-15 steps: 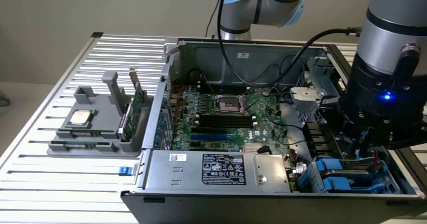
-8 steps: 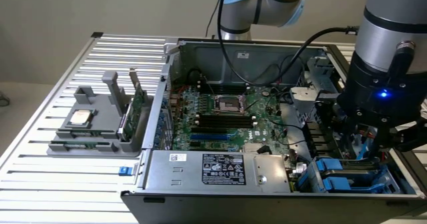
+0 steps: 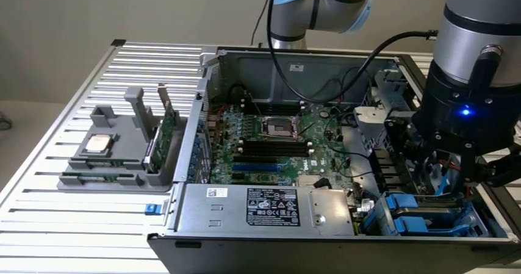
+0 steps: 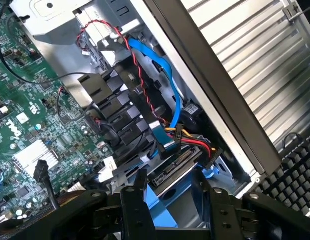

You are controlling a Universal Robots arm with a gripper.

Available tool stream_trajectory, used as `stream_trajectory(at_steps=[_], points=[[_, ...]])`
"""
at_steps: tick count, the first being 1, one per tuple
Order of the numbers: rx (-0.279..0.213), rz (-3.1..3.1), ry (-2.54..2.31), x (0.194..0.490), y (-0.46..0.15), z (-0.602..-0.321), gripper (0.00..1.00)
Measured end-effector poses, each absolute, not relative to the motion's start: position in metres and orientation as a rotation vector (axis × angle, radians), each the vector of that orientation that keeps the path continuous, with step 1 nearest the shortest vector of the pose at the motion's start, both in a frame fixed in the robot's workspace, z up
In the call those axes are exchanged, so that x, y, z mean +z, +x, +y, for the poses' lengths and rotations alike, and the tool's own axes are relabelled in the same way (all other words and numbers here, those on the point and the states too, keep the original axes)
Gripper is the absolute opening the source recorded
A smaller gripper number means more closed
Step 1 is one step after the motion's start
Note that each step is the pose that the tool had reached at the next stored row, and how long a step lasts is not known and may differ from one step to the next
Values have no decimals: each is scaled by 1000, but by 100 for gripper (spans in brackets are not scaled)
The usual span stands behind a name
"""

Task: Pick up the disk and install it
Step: 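Insert the first disk wire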

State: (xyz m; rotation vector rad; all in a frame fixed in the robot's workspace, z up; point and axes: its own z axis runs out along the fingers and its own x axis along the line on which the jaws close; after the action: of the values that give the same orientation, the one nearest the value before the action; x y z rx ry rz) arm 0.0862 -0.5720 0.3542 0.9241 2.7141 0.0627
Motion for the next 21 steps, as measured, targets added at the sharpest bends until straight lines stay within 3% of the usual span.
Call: stream_trajectory(at_steps=[21], points=[[42,2661,1064,356,94,-580,49]])
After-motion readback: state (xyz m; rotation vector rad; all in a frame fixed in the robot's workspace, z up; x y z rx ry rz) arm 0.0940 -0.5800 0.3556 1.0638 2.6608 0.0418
